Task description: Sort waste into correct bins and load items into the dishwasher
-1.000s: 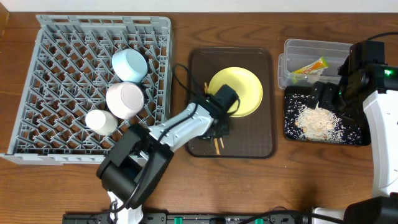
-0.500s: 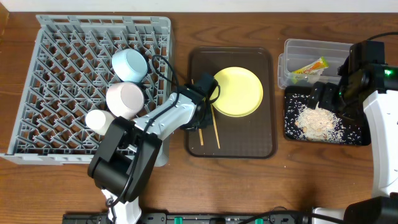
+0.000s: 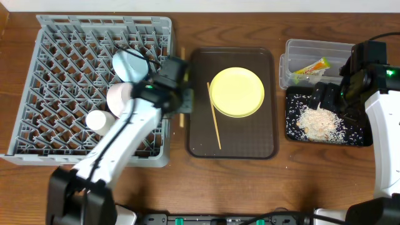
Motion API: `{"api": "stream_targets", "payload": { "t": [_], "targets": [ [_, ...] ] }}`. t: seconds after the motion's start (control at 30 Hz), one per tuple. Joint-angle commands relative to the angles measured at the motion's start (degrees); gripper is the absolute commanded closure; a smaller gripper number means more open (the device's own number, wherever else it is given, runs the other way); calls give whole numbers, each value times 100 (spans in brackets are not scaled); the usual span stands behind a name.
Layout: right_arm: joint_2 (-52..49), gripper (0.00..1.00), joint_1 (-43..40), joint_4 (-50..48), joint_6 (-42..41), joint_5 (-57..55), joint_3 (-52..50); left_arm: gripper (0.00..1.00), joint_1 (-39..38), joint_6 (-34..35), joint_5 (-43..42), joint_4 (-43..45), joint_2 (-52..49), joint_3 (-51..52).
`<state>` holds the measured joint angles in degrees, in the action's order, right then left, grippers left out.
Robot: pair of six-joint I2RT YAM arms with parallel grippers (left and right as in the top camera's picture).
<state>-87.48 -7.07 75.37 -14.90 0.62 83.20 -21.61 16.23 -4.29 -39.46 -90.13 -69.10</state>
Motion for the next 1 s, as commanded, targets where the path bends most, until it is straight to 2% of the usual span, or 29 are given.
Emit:
{"api": "stream_targets", "payload": {
  "t": [0.0, 0.4, 0.5, 0.6, 0.63, 0.67, 0.77, 0.87, 0.97],
  "targets": [
    [59, 1, -37, 0, -74, 31, 26, 92, 452, -632, 87, -81, 304, -221],
    [59, 1, -37, 20, -76, 31, 26, 92, 1283, -811, 92, 74, -118, -227],
    [59, 1, -37, 22, -76, 31, 26, 85, 1364, -811, 90, 151, -195, -227],
    [59, 1, -37, 20, -76, 31, 26, 83, 1370, -811, 85, 225, -197, -229],
    [59, 1, -37, 20, -76, 31, 26, 77, 1357, -809, 72, 238, -192, -229],
    [59, 1, -37, 20, -76, 33, 26, 77, 1349, -809, 28, 238, -192, -229],
    [59, 1, -37, 20, -76, 31, 26, 74, 1327, -807, -363, 210, -192, -229],
    [59, 1, -37, 15, -76, 31, 26, 73, 1226, -699, -1110, 151, -195, -227],
    [59, 1, -37, 9, -76, 31, 26, 63, 951, -321, -1320, 90, -197, -227]
  ]
}}
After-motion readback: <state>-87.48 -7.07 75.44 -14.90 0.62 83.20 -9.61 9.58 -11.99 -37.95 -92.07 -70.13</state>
